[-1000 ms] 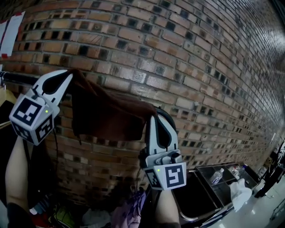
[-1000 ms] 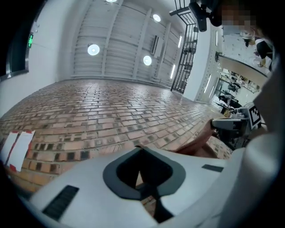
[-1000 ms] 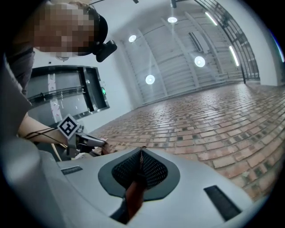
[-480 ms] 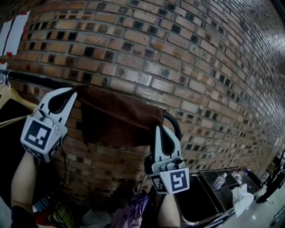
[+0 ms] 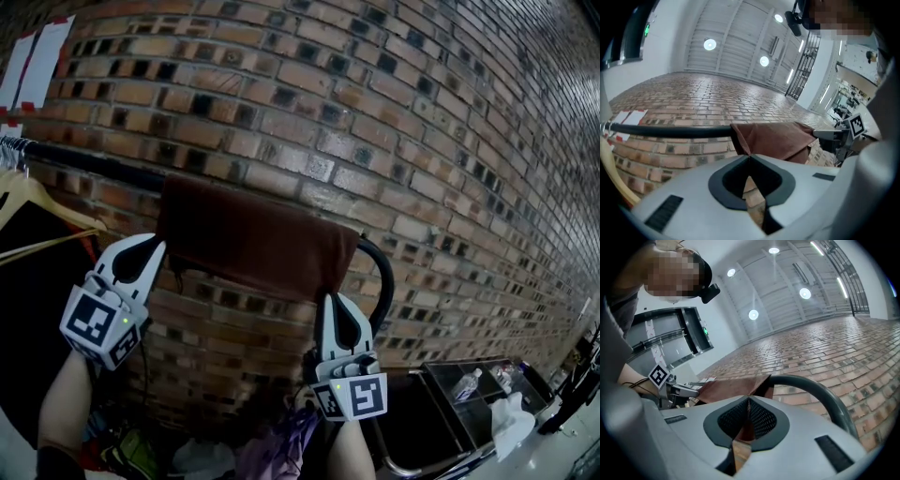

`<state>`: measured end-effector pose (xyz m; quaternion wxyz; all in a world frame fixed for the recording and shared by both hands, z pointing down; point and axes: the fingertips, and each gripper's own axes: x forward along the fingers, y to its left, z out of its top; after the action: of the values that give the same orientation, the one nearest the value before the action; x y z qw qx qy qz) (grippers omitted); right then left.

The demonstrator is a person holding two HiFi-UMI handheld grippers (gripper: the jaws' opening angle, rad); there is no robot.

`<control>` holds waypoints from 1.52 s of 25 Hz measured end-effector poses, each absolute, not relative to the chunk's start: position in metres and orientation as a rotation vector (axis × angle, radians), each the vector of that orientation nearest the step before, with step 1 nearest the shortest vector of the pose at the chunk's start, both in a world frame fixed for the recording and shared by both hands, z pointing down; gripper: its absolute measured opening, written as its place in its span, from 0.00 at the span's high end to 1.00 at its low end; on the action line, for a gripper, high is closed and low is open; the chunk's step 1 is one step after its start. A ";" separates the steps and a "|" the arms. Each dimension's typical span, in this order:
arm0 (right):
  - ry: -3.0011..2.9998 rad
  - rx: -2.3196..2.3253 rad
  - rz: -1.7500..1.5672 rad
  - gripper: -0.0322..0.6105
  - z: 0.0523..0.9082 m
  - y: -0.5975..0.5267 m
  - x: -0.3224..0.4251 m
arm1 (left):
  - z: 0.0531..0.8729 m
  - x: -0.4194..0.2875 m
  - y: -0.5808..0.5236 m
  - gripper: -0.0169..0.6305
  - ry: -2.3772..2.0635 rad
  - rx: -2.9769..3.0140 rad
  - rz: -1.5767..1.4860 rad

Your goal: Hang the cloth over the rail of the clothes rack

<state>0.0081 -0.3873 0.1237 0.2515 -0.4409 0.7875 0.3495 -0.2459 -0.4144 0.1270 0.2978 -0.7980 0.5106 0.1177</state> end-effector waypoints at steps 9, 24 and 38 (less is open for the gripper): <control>2.163 -1.248 0.923 0.91 0.154 -0.386 0.007 | 0.156 -0.253 -0.414 0.93 1.290 -2.233 0.464; 2.110 -1.394 0.734 0.65 0.186 -0.375 0.034 | 0.198 -0.262 -0.396 0.61 1.324 -2.270 0.424; 2.157 -1.371 0.521 0.92 0.264 -0.355 -0.003 | 0.301 -0.225 -0.370 0.96 1.413 -2.392 0.411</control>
<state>-0.0028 -0.3550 0.2642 0.2637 -0.5071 0.7977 0.1926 -0.2249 -0.3697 0.3006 0.1659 -0.8399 0.4962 0.1444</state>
